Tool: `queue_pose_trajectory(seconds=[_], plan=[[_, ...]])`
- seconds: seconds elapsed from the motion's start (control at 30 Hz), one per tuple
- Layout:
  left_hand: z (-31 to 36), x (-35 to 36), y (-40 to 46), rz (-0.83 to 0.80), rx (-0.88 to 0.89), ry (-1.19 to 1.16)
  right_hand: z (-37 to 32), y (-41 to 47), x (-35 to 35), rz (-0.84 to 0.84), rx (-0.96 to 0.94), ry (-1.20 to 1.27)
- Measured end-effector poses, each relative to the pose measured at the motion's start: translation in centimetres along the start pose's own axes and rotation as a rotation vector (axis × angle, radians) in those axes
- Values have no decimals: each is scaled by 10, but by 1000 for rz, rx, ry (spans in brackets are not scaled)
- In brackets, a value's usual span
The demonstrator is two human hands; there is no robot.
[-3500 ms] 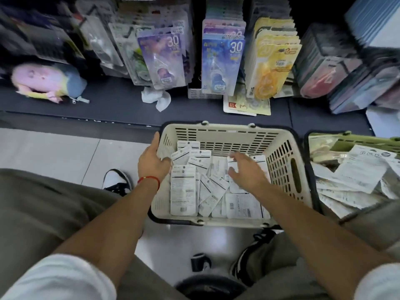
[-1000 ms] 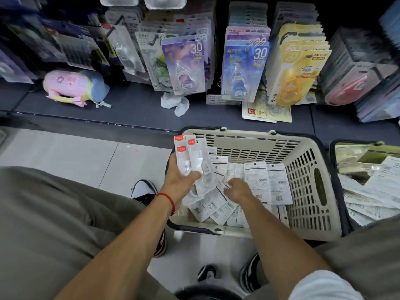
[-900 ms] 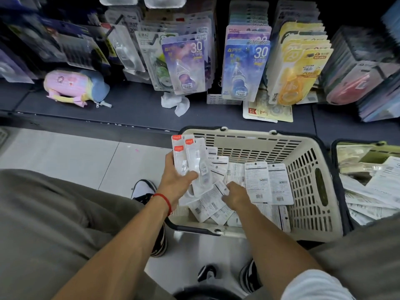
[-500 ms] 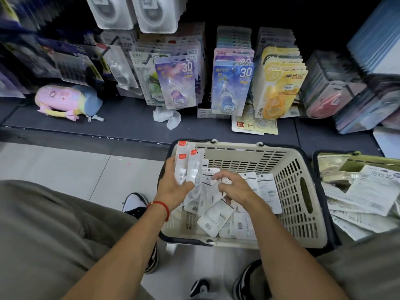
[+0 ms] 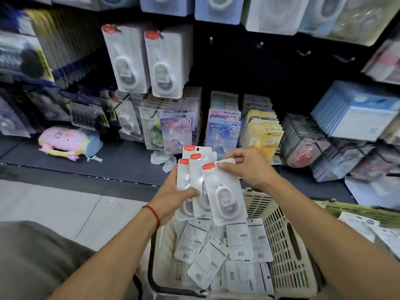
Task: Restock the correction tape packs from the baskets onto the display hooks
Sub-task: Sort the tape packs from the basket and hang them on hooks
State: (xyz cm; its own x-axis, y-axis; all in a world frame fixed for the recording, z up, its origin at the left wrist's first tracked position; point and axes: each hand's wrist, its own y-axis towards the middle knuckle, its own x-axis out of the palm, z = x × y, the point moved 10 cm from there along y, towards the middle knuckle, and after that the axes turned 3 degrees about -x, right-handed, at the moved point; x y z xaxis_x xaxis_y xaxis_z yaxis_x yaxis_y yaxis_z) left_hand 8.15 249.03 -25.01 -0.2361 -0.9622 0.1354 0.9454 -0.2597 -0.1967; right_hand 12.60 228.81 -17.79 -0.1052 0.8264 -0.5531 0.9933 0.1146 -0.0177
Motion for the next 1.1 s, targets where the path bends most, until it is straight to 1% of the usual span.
queue_pose_trajectory(seconds=[0.03,0.13,0.2,0.27,0.37,0.43,0.47,0.57,0.73,0.8,0.9,0.97,1.03,1.1], plan=[[13,4,3,-19,8,-41,-11,4,-9,44,-32,-30],[51,9,11,-47,-6,-153,-41,13,-31,181,-144,-254],[80,15,17,-103,10,-174,-56,16,-42,265,-177,-275],[106,22,24,-186,44,-169,-69,19,-47,304,-197,-206],[136,27,33,-270,88,-152,-87,26,-52,337,-190,13],[151,21,41,-253,97,-170,-93,29,-53,346,-142,146],[156,15,45,-229,98,-192,-95,31,-51,325,-124,196],[170,-1,58,-145,124,-265,-101,34,-32,194,-121,288],[188,-10,58,-173,194,-314,-109,43,-34,207,-170,491],[196,-24,53,-115,234,-307,-117,48,-43,255,-193,536],[212,-57,42,125,336,-151,-135,54,-59,404,-274,439],[216,-75,32,261,380,-99,-146,62,-62,445,-306,367],[216,-84,25,326,398,-107,-150,70,-60,467,-301,334],[216,-88,19,347,414,-94,-153,76,-58,487,-295,313]])
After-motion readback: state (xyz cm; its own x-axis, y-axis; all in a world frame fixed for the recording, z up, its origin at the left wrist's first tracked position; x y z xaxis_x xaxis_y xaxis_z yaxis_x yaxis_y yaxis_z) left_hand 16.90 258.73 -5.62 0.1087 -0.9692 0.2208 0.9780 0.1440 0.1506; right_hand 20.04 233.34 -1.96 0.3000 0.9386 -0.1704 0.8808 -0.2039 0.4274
